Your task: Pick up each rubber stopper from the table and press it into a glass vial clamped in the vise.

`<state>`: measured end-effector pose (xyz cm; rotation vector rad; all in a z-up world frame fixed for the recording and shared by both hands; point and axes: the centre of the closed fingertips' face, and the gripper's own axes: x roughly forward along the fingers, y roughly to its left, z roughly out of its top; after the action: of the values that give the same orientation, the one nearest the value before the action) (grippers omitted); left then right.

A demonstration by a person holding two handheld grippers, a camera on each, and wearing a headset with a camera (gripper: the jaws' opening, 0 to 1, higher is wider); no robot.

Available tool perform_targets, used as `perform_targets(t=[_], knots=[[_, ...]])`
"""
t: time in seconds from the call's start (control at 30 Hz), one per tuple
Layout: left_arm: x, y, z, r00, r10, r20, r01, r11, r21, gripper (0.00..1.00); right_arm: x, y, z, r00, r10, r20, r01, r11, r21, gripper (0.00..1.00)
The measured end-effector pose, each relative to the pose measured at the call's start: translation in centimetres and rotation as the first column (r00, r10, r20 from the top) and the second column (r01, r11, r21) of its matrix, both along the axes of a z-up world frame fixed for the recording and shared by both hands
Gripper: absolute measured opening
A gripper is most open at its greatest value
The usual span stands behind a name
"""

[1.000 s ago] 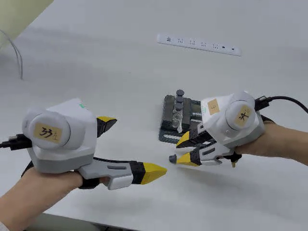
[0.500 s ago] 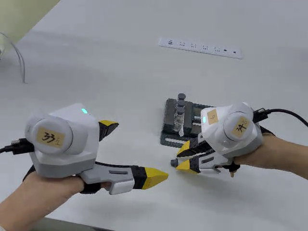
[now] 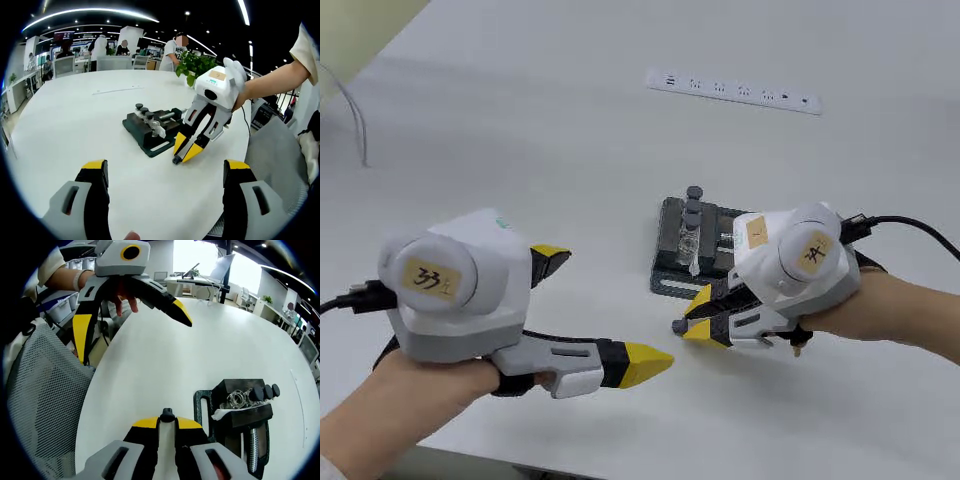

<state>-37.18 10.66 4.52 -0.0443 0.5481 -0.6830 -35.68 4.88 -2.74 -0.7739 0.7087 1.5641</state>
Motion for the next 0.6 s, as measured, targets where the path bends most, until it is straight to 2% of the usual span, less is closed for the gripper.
perform_targets(t=[0.23, 0.37, 0.47, 0.5, 0.53, 0.6], knots=[[-0.5, -0.2, -0.5, 1.000, -0.026, -0.007, 0.026, 1.000, 0.005, 0.90, -0.3, -0.4, 1.8, 0.999, 0.036, 0.019, -0.036, 0.999, 0.005, 0.06], [-0.8, -0.7, -0.5, 0.999, -0.046, -0.006, 0.046, 0.999, 0.002, 0.86, -0.4, -1.3, 2.4, 0.996, 0.074, 0.044, -0.073, 0.997, -0.033, 0.06], [-0.9, -1.0, -0.5, 0.998, -0.059, -0.006, 0.059, 0.998, -0.002, 0.82, -0.6, -1.9, 3.0, 0.989, 0.128, 0.067, -0.125, 0.991, -0.053, 0.06], [-1.0, -1.1, -0.5, 0.998, -0.067, -0.008, 0.067, 0.998, -0.008, 0.81, -0.5, -2.1, 3.2, 0.983, 0.156, 0.092, -0.151, 0.986, -0.066, 0.06], [-1.1, -1.4, -0.4, 0.996, -0.087, -0.011, 0.086, 0.996, -0.021, 0.78, -0.6, -2.3, 3.6, 0.977, 0.183, 0.113, -0.175, 0.981, -0.081, 0.06], [-1.2, -1.7, -0.2, 0.994, -0.105, -0.008, 0.105, 0.994, -0.032, 0.70, -1.2, -2.5, 4.2, 0.972, 0.205, 0.114, -0.196, 0.977, -0.085, 0.06]])
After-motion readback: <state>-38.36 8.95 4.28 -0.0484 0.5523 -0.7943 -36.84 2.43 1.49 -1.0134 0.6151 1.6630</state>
